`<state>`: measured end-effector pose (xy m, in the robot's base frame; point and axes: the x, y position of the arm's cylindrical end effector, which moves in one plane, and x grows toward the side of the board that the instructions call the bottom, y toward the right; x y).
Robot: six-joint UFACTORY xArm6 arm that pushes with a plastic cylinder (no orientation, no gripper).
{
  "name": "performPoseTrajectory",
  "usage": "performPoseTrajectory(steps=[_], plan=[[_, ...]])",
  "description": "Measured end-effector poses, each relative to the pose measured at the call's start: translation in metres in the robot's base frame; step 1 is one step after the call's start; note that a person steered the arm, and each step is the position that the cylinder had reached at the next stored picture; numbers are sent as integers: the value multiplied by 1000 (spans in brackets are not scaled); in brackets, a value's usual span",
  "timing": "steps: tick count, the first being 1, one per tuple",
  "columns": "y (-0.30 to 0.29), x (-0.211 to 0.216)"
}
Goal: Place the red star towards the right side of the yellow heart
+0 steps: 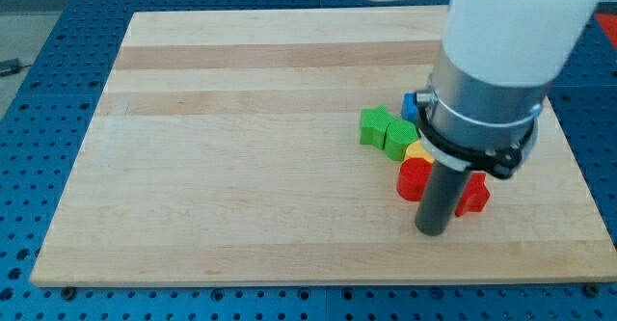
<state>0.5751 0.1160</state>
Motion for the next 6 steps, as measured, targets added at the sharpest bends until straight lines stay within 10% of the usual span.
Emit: performPoseTrajectory(steps=[6], plan=[[22,-14]])
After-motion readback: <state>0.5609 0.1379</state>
